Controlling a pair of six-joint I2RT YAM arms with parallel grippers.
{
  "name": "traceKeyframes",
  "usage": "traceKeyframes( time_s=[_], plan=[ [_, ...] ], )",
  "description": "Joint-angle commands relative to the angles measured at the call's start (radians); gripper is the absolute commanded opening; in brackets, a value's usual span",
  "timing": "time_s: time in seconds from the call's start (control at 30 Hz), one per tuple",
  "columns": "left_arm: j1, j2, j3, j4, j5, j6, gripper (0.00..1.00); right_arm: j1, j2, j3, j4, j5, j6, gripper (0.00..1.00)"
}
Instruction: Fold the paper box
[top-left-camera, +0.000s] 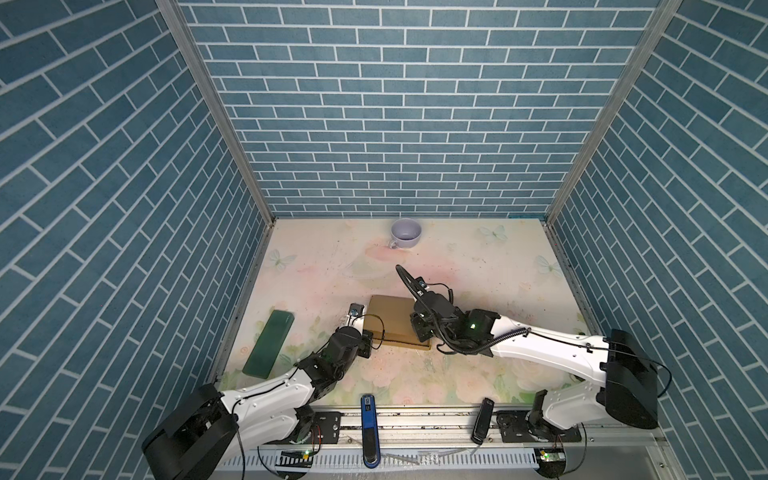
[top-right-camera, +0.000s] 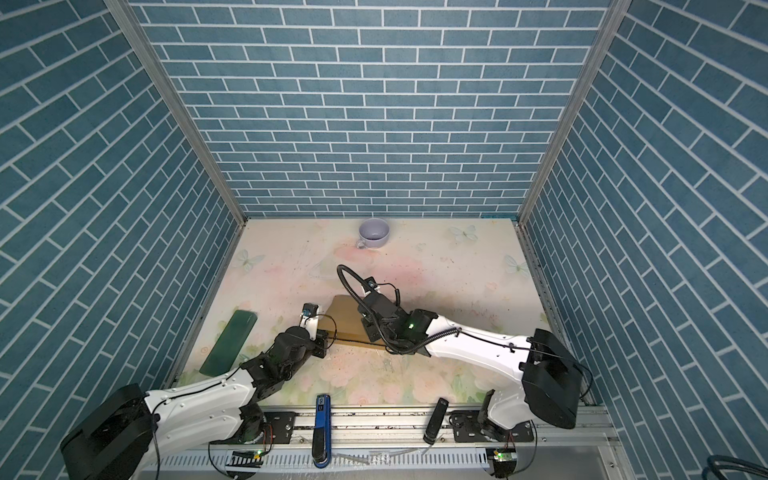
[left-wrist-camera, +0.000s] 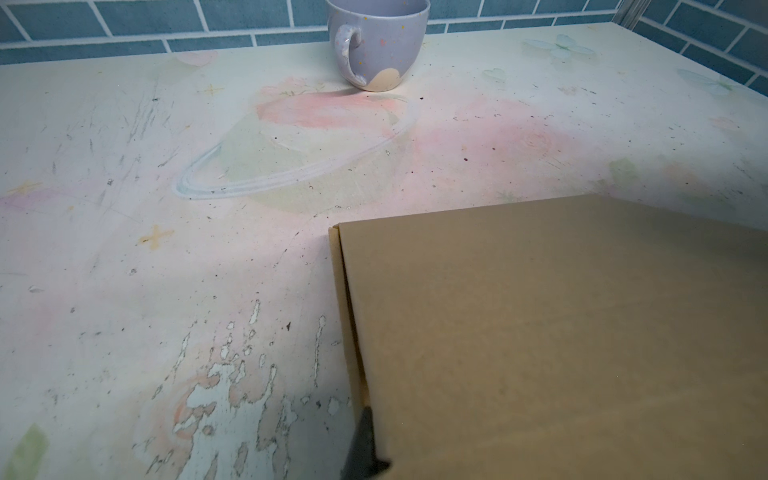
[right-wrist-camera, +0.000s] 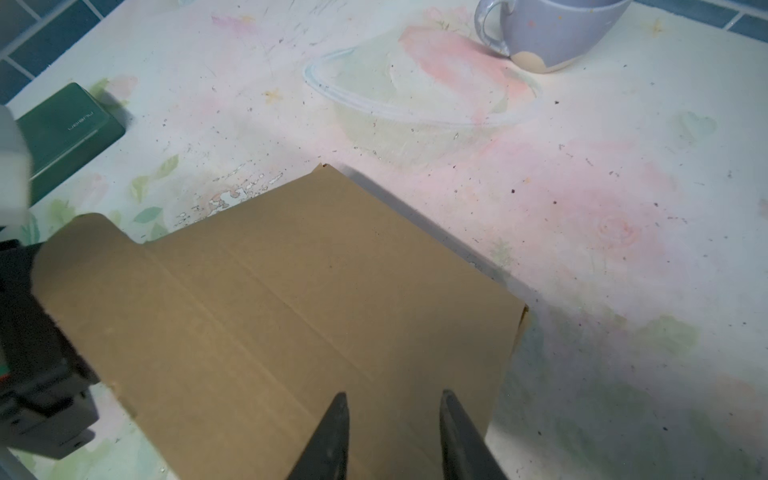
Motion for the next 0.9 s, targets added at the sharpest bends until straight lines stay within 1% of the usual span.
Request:
traceKeyframes(
  time_s=[0.0,0.33,0.5,0.87],
  plan=[
    [-0.008,-0.014,-0.004,-0.068,0.001,-0.011,0.00,-0.010,0.028,0.053,0.045,-0.050,-0.019,0.37],
    [-0.035,-0.019,-0.002,-0.091,-0.020,-0.033,0.01,-0.025,0.063,0.022,0.090,-0.083,0.000,0.36],
    [-0.069,-0.049,0.008,-0.146,-0.059,-0.045,0.02,-0.034,0.070,0.006,0.106,-0.090,0.005,0.36],
    [-0.088,-0.130,0.025,-0.259,-0.094,-0.074,0.08,-0.047,0.092,-0.021,0.138,-0.111,0.015,0.36]
  ],
)
